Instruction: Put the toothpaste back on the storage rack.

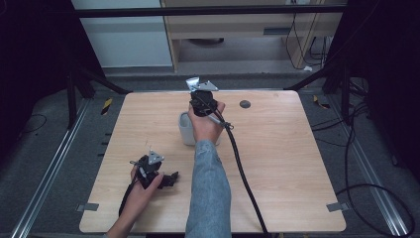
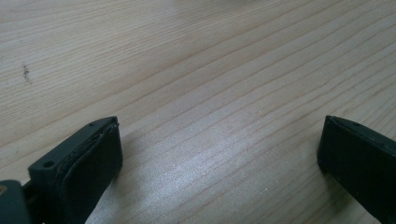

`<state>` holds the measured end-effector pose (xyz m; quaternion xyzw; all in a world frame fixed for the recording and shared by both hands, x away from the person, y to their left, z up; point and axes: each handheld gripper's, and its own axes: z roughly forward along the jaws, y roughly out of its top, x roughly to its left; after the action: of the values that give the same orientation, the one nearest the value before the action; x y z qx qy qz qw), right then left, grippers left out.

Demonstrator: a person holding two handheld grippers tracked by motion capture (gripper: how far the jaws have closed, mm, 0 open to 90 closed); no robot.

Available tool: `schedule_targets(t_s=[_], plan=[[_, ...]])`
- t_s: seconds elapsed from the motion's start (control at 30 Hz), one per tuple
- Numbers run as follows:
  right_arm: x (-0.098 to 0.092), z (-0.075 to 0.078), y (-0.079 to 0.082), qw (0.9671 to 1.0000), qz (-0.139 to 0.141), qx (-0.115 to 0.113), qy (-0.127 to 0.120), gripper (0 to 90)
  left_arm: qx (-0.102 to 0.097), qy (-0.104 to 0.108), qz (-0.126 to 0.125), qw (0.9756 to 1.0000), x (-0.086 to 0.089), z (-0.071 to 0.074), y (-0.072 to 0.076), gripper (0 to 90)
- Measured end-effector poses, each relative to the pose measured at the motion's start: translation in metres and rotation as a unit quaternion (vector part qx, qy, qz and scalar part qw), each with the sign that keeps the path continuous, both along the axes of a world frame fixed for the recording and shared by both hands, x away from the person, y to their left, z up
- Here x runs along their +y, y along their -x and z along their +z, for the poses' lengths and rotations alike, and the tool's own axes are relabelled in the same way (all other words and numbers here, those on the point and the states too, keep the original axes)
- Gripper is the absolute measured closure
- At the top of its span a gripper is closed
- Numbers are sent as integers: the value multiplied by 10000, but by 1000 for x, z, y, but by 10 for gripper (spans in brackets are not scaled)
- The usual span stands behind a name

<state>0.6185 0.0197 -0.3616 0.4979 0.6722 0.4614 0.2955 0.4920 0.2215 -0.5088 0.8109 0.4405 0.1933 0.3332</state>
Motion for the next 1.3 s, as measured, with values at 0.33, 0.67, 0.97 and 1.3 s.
schedule_targets(t_s=[0.33, 0.67, 0.97, 1.3], plan=[[0, -2, 3, 9998, 109, 94, 153, 791, -1, -1, -9, 10000, 0, 0, 0, 0], [-3, -7, 7, 9993, 200, 203, 235, 792, 0, -2, -12, 10000, 0, 0, 0, 0], [-5, -10, 11, 9985, 288, 301, 368, 792, 0, -2, -14, 10000, 0, 0, 0, 0], [3, -15, 14, 9964, 466, 399, 579, 792, 4, -9, -32, 10000, 0, 0, 0, 0]])
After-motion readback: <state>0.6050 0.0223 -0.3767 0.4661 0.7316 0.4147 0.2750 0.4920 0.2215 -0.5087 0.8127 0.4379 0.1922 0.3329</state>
